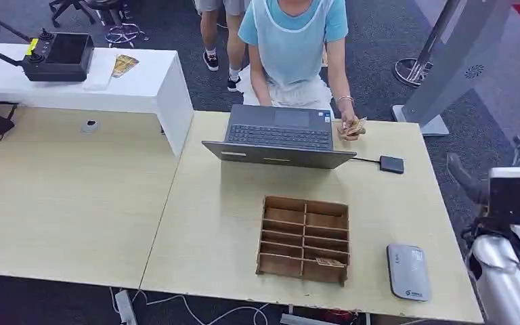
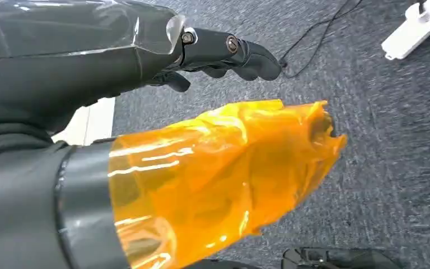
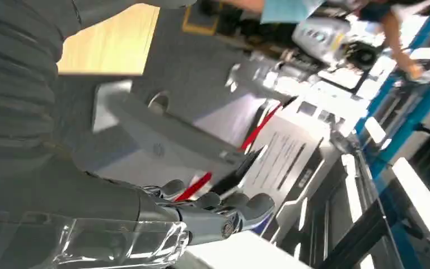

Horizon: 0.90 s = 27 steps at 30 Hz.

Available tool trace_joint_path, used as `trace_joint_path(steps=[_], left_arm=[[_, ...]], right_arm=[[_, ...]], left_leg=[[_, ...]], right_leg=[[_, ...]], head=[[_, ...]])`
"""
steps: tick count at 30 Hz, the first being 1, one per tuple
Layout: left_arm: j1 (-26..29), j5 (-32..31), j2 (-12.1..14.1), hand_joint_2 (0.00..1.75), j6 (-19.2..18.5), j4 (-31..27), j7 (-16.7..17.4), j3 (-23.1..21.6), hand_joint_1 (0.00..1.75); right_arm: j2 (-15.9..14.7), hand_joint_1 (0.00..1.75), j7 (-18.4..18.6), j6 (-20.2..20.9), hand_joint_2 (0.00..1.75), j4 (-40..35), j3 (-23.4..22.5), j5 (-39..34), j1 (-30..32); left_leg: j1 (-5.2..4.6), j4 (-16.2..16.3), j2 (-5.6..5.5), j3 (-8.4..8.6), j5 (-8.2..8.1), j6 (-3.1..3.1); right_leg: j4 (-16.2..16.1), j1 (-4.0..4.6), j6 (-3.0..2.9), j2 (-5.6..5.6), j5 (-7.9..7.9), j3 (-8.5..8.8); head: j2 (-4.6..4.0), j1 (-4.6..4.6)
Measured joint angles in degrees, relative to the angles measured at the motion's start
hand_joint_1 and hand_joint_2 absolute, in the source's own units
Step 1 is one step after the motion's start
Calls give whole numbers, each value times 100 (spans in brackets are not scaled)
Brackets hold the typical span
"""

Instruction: Pass the card to the sensor for recognition and then transmit it.

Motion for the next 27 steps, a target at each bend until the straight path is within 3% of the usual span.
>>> trace_joint_path(steps=[4,8,10,13,16,19,21,24,27], left_arm=[[104,-2,-37,0,0,-172,28,118,0],[145,-2,-98,0,0,-323,114,337,0],[153,-2,-116,0,0,-358,162,429,0],[191,-2,-114,0,2,-454,192,594,0],[208,0,-114,0,2,-487,297,723,0],[202,0,-116,0,2,-489,393,802,0],[182,0,-118,0,2,-487,443,846,0],[158,0,-122,0,2,-487,533,898,0],[134,0,-122,0,2,-487,542,911,0]], right_arm=[[311,0,-564,872,175,-1558,-774,-800,1596],[824,0,-773,1568,175,-2569,-1223,-741,2682],[1074,0,-843,1590,175,-2882,-1284,-330,3039],[1473,0,-858,986,175,-3212,-1232,1247,3528],[1560,0,-379,-364,175,-3292,-850,3416,3874],[1571,0,441,-1084,175,-3288,-450,5145,4044],[1641,0,936,-1214,175,-3281,-329,6496,4141],[1703,0,2036,-1214,175,-3207,-139,8403,4288],[1703,0,2409,-1216,175,-3135,-12,8726,4355]], left_leg=[[0,-6,6,3,-15,-19],[1,-11,27,9,-17,-19],[2,-12,42,14,-17,-19],[2,-13,60,20,-17,-19],[2,-13,69,27,-17,-19],[0,-13,75,33,-17,-19],[0,-13,75,42,-18,-18],[-1,-13,78,42,-18,-18],[-1,-13,79,44,-18,-18]], right_leg=[[4,2,-14,4,-12,-3],[5,3,-22,20,-18,-5],[6,4,-23,34,-19,-5],[9,2,-23,48,-18,-3],[10,2,-24,56,-18,2],[10,0,-24,66,-16,2],[9,0,-23,66,-16,3],[9,0,-23,68,-15,13],[9,0,-23,69,-15,14]], head=[[0,0],[0,-2],[0,-2],[0,0],[0,0],[0,-2],[0,2],[0,-2],[0,0]])
